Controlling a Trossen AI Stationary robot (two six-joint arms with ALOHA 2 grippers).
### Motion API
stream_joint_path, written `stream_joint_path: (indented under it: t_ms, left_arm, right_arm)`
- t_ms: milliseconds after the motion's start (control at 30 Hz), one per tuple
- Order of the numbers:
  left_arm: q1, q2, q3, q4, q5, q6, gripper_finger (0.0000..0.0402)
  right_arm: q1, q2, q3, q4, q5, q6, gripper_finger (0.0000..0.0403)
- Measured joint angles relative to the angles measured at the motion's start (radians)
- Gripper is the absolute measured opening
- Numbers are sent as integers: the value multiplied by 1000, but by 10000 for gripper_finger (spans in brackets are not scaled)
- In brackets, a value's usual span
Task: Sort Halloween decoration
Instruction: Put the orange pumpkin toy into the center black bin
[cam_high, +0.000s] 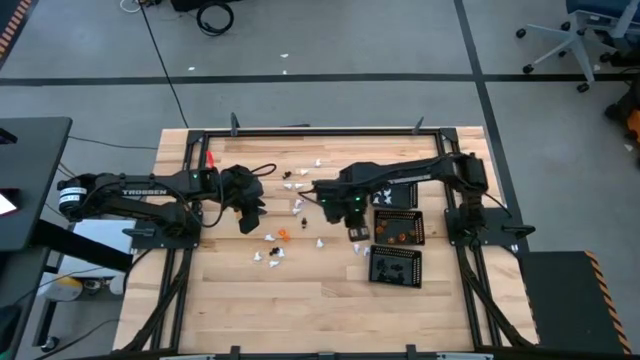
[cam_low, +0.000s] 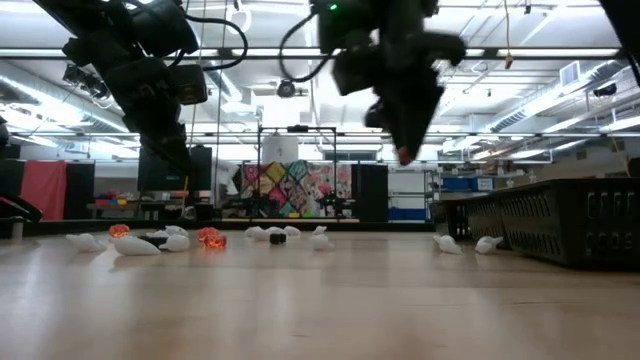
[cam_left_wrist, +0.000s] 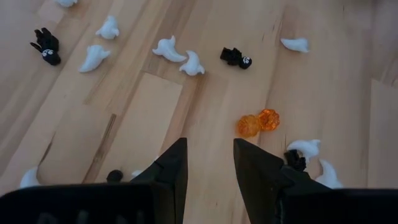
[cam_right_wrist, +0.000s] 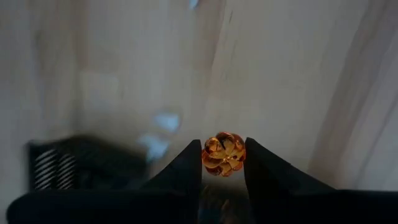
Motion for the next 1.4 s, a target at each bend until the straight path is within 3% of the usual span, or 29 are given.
stream_joint_path:
  t_ms: [267,433,767,1000,1200,1400]
  left_arm:
    - [0,0,0,28,-5,8,116]
    - [2,0,-1,88,-9,32,116]
    - [1,0,-1,145,-9,30,116]
    - [1,0,-1,145,-8,48,128]
    - [1,0,-1,145,-8,34,135]
    - [1,0,-1,143,51,59,135]
  right_arm:
    - [18,-186,-215,-55,-51,113,106]
    - [27,-292,-424,66,-49,171,107]
    - [14,-314,-664,269,-22,280,136]
    - [-10,-314,-656,212,-35,273,175]
    - [-4,-314,-463,62,25,262,181]
    - [22,-304,-316,237,107,299,179]
